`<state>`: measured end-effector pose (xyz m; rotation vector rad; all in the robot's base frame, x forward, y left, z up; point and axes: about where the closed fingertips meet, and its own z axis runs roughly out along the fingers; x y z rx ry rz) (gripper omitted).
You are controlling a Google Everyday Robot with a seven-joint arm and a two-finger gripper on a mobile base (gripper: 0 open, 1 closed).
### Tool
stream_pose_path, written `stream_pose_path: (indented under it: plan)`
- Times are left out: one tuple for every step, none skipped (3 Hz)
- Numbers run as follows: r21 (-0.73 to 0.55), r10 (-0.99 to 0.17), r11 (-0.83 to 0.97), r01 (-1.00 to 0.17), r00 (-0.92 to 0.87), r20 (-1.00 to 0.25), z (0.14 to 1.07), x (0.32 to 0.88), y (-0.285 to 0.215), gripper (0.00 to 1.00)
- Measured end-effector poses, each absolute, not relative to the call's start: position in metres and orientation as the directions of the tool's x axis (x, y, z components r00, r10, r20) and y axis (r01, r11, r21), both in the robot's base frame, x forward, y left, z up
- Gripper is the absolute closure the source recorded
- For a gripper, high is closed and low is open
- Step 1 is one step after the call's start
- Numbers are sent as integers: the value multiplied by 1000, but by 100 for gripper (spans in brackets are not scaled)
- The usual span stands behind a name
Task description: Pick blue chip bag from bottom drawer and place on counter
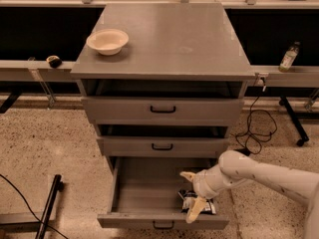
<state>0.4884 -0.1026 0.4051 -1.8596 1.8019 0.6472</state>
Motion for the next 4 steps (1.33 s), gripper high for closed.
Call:
stream_pose_path:
  plan:
    - [-47, -762, -63, -997, 78, -642, 328, 495, -145, 0]
    - [-87, -755, -117, -989, 146, -639, 329, 496, -145, 0]
    - [-49, -797, -96, -994, 106, -595, 316, 510, -157, 0]
    - [-27, -847, -28, -999, 38, -529, 290, 539, -180, 17]
